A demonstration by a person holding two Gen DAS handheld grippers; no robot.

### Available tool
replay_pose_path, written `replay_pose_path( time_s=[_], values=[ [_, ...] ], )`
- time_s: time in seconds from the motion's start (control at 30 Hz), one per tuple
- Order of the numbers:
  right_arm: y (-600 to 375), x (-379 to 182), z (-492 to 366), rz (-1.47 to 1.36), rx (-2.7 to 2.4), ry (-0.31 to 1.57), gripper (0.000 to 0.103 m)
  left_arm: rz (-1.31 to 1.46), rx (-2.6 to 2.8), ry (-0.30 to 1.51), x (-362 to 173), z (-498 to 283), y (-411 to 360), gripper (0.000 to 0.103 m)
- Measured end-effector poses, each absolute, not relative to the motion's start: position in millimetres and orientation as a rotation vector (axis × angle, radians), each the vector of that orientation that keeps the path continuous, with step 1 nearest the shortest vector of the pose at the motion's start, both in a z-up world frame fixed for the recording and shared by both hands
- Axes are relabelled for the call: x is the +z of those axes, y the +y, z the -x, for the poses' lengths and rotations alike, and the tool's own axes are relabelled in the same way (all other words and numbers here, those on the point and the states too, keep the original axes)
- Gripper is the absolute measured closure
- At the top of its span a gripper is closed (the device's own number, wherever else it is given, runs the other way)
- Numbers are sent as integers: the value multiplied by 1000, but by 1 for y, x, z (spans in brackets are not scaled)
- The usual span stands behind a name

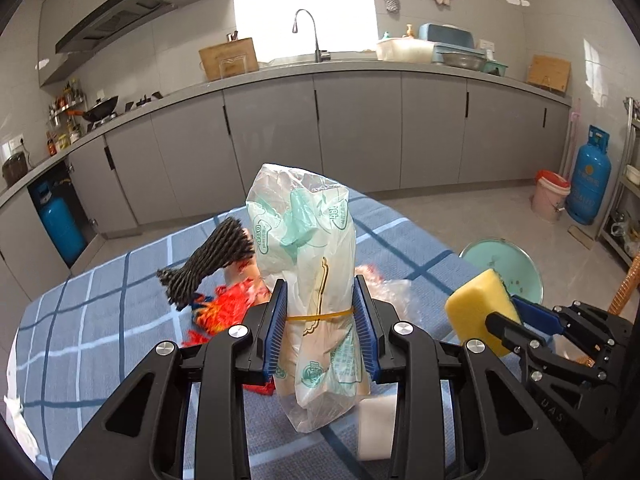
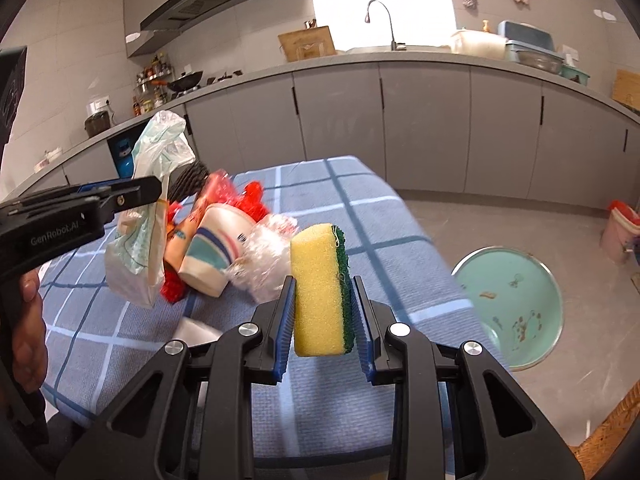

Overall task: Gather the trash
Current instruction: 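Carry the bag and sponge over the green bin and open both tools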

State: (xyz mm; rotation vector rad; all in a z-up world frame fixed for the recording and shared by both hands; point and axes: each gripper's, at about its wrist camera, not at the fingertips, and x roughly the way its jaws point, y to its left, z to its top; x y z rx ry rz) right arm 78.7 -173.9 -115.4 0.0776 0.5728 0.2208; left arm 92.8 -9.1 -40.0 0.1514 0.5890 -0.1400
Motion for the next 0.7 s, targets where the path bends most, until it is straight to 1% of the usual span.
replay_pose_path(
  time_s=[0.2, 0.7],
  values=[
    [-193, -111, -79, -93, 181, 553, 74, -172, -169, 598, -41, -102, -24, 70],
    [-272, -110, -97, -120, -1, 525, 74, -242, -302, 578, -33, -133, -103, 70]
  ],
)
